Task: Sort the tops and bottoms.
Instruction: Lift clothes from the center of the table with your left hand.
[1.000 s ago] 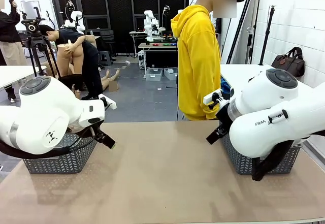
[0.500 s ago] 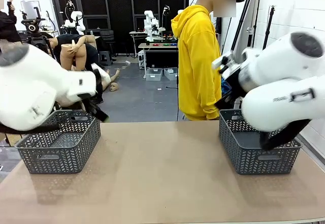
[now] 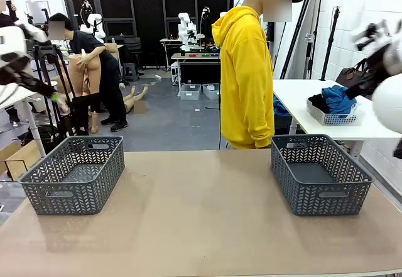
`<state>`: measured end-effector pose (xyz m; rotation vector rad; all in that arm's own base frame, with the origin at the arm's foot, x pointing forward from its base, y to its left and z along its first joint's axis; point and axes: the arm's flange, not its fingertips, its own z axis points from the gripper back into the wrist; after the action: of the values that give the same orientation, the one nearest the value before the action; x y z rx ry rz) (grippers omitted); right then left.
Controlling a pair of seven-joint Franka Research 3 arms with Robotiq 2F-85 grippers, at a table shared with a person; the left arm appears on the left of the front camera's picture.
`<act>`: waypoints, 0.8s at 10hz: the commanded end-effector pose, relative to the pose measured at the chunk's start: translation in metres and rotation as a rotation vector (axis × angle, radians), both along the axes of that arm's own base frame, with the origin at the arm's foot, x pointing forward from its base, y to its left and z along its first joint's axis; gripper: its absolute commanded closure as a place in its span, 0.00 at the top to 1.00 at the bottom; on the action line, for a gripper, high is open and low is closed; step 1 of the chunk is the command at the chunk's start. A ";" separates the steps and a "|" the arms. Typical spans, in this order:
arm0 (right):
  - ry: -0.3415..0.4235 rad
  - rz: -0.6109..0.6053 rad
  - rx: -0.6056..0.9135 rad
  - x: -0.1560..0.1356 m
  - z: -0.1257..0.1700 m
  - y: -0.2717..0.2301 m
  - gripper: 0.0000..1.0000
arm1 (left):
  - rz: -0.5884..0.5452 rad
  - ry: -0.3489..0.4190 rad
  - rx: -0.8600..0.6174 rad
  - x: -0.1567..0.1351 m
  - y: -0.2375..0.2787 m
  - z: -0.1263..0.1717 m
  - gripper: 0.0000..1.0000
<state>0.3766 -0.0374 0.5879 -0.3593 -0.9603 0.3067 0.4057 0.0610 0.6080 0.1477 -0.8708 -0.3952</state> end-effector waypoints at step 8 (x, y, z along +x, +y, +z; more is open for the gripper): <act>0.098 -0.328 0.280 -0.020 -0.148 -0.145 1.00 | 0.179 0.437 -0.131 0.002 0.160 -0.154 1.00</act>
<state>0.3989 -0.2044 0.4525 -0.2613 -0.7617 -0.1142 0.4093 0.2187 0.4417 0.0188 -0.4332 -0.1930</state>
